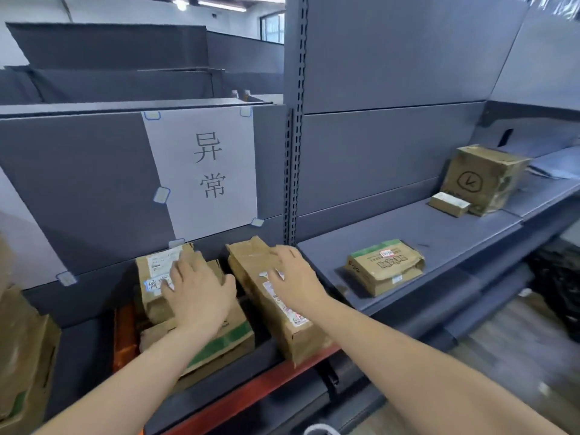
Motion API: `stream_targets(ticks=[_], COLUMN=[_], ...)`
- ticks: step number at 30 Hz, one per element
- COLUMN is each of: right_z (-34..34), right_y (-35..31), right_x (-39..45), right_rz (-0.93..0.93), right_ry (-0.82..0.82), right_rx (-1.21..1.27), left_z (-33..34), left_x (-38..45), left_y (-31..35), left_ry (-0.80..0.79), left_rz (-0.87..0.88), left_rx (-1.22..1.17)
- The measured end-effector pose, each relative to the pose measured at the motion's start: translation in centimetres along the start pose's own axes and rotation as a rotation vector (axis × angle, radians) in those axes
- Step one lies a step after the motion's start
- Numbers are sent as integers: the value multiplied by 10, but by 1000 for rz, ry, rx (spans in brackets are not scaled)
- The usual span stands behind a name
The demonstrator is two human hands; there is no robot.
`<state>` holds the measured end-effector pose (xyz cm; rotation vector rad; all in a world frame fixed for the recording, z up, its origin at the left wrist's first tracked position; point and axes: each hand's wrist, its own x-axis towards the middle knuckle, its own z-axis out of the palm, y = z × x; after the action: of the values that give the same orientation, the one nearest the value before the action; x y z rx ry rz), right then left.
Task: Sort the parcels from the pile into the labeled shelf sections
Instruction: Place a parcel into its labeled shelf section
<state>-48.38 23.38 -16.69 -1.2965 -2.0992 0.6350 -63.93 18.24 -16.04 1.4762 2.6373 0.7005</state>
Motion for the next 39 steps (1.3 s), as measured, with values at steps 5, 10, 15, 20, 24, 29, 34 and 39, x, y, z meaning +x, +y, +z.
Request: stream_targets(ticks=[5,10,15,20,24,29,34,39], right_z=[-44,-91,-131,-162,-181,-197,-193,-186], right_y=[51,113,174,245,297,350,377,382], right_x=[1,10,26,43,53,68,80,82], right_rz=[89,152,207,255,323,430,550,581], right_ry=[43,15,-42,-79,-84,-97,-222,-264], right_rx=[-27,-56,-70,-115,-212,-209,-121,-52], left_z=[18,55,100,147,182,214,228,236], left_x=[-10,-4,-2,-6,-12,-16,-15,-12], left_y=[65,133,189,234,260,277,287,295], left_ry=[-135,-386,-475,-558,-579,-601,-609,-638], left_rz=[135,140,44,-86,-197,-374,-419,-436], left_rx=[-99,-465,-522,-506,-490,-536,-555,-516])
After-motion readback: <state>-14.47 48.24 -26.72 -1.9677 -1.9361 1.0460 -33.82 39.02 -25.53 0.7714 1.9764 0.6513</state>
